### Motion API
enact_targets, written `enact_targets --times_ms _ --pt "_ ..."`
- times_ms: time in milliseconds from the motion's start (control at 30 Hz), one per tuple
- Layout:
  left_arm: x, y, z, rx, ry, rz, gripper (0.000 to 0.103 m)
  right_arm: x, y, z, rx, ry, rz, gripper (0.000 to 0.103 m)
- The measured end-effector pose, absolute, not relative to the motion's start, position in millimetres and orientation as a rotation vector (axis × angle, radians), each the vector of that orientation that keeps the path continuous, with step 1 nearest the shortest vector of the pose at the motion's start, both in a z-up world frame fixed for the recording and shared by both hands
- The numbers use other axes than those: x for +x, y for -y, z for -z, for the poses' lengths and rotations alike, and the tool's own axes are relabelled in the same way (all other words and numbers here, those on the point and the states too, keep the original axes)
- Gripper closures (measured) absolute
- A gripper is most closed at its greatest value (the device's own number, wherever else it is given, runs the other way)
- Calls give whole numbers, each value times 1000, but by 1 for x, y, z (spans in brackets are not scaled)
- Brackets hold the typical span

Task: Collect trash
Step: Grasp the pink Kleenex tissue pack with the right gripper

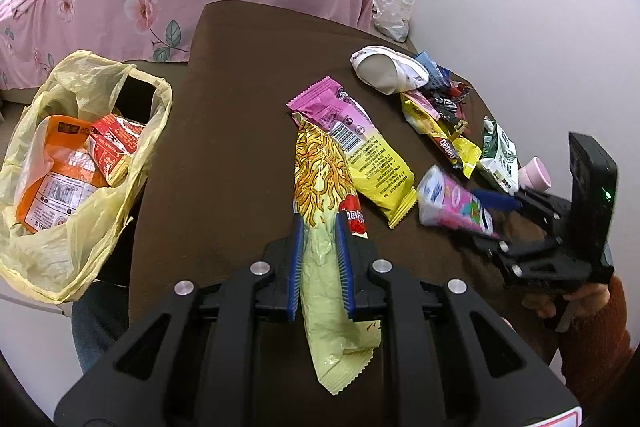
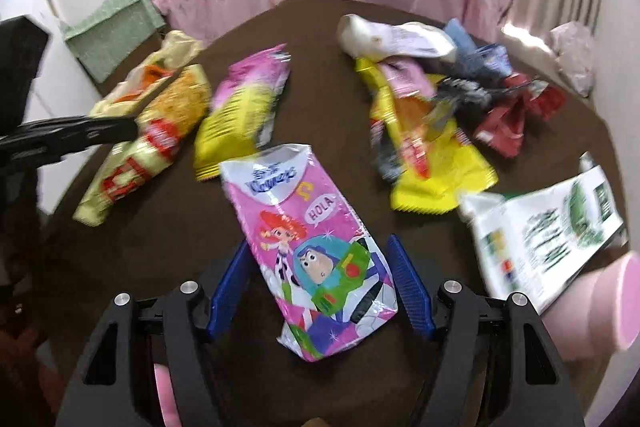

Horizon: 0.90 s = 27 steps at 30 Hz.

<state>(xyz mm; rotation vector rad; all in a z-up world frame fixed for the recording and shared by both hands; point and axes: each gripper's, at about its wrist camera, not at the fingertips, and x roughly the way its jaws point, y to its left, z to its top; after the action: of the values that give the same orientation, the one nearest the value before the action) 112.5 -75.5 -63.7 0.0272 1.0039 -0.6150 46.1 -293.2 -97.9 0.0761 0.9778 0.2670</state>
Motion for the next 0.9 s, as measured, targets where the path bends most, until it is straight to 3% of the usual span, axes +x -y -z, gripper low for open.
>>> enact_targets --times_ms 167,200,233,333,900 --pt "111 76 63 34 -1004 619 88 30 289 93 112 -956 -319 40" --pt "110 76 63 37 -1004 618 88 28 287 94 92 -950 -307 57" --pt "110 77 63 39 -1004 616 88 27 285 96 72 -963 -290 68" --pt "108 76 60 43 -998 614 88 20 284 90 67 -943 -285 89" --pt "83 31 -3 7 -788 575 88 9 246 -3 83 -695 -248 91"
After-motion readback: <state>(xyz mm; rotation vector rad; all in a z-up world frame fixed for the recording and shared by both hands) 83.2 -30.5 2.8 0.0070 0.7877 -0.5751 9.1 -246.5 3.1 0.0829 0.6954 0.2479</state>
